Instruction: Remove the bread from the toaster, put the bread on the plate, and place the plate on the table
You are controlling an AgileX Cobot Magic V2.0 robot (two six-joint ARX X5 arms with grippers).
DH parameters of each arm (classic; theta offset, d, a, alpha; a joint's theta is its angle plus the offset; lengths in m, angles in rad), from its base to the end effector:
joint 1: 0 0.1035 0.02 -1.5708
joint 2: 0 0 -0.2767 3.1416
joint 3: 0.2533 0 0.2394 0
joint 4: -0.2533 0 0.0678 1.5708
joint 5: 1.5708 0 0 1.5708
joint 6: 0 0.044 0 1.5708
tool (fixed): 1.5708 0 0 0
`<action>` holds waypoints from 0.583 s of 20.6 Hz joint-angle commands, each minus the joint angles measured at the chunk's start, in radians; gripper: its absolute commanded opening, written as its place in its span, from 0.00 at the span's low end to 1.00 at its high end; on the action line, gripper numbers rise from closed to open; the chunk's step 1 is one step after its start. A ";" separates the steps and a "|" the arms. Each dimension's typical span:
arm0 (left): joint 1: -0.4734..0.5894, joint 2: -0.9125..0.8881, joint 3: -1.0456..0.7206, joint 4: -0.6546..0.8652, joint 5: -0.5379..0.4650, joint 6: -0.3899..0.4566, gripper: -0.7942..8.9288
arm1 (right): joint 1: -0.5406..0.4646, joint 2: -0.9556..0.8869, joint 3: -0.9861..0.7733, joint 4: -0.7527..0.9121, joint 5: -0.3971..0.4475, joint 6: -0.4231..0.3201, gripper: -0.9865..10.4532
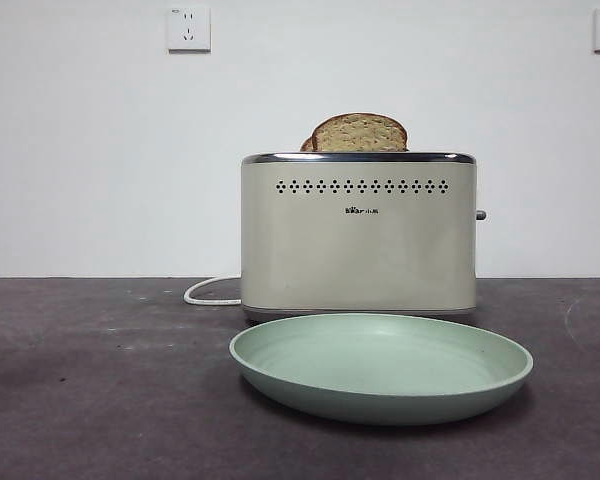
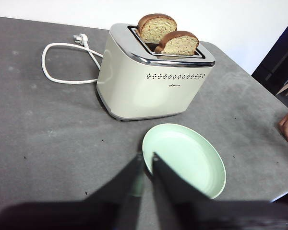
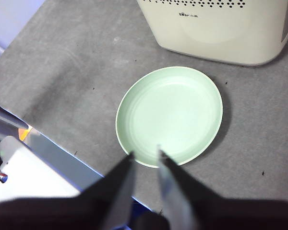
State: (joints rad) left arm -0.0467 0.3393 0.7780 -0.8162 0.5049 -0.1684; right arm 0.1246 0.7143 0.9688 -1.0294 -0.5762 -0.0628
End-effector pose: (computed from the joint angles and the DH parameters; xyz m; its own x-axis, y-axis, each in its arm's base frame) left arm 0.0412 -0.0232 0.3092 0.7901 -0.5212 -0.3226 0.4214 0.8441 -0.3316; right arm 0.0912 0.0356 0.3279 0.5268 0.6151 -0.5867 -0.5331 0.7767 0.3356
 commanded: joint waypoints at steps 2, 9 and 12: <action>0.001 -0.001 0.002 0.008 0.009 0.012 0.65 | 0.001 -0.001 0.003 0.002 -0.002 0.021 0.64; 0.001 -0.001 0.002 0.043 0.079 0.016 0.67 | 0.001 -0.001 0.003 0.002 -0.002 0.021 0.65; 0.001 0.012 0.002 0.086 0.080 0.016 0.67 | 0.001 -0.001 0.003 0.002 -0.002 0.021 0.64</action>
State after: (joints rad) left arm -0.0467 0.3462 0.7780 -0.7498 0.5808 -0.1650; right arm 0.1246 0.7143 0.9688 -1.0298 -0.5758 -0.0467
